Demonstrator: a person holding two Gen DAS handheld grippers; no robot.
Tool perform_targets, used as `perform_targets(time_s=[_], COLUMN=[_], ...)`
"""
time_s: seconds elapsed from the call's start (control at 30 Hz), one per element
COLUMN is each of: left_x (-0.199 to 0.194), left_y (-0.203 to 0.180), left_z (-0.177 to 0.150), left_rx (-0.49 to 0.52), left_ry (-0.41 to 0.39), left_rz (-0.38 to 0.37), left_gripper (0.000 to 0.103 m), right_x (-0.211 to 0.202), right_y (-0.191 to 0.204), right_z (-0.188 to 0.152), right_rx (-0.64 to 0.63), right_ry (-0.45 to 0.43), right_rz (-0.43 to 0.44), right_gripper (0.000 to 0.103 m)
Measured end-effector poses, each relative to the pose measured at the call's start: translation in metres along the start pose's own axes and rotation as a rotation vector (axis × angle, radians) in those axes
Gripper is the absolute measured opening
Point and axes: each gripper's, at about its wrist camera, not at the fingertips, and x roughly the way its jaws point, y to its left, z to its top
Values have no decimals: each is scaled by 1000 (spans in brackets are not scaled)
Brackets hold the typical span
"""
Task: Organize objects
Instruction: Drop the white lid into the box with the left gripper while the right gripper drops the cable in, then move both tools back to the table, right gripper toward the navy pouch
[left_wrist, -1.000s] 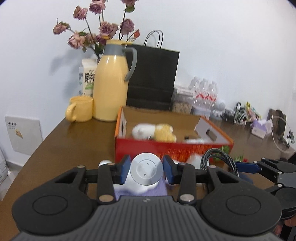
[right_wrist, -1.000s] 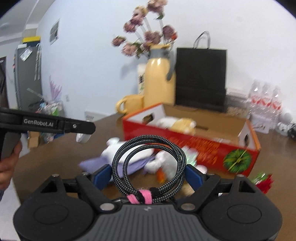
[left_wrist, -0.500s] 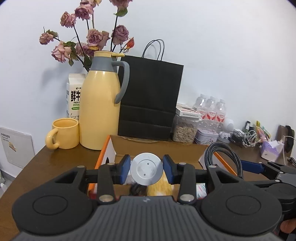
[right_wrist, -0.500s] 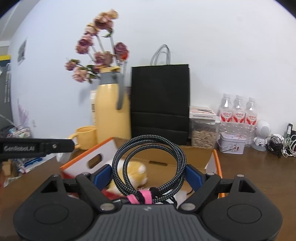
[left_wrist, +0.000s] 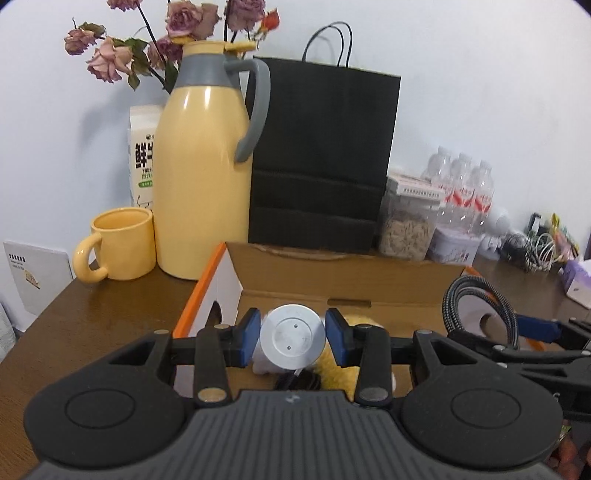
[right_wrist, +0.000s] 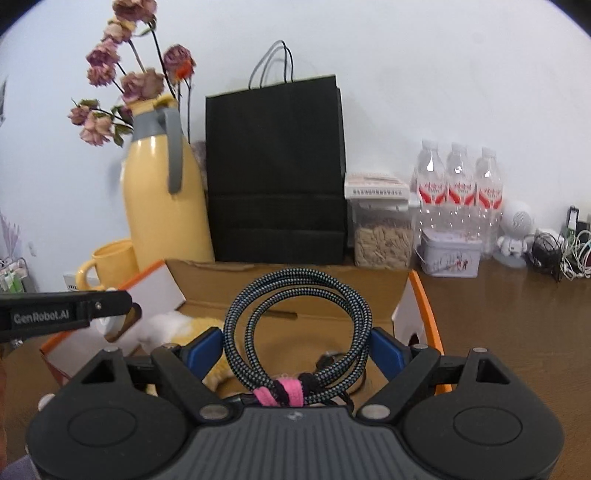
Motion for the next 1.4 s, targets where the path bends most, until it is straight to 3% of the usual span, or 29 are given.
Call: perform_targets(time_s=[0.2, 0.3, 0.37, 0.4, 0.43, 0.6, 1.0, 1.4], left_x=[-4, -7, -10, -12, -14, -25, -35, -79], left_y=[0, 0, 0, 0, -1, -3, -1, -3], left_z=[-5, -6, -6, -6, -7, -5, -5, -5], left_rx=[8, 13, 16, 16, 19, 22, 1, 33], left_ry=[-24, -36, -51, -59, -74, -114, -111, -137], left_rz=[9, 18, 20, 25, 33, 38, 37, -4], left_gripper=[42, 59, 78, 96, 103, 103, 103, 103], right_x=[4, 2, -1, -3, -4, -10, -26, -69], right_y=[3, 4, 3, 4, 4, 6, 9, 14], right_z=[-8, -10, -10, -10, -9, -9, -5, -5], right_rx=[-25, -27, -24, -24, -26, -32, -42, -83], right_ry=[33, 32, 24, 18, 16, 3, -38, -96], right_rz=[-11, -17, -19, -21, -20, -10, -4, 16], right_gripper=[87, 90, 99, 101, 101, 102, 103, 103])
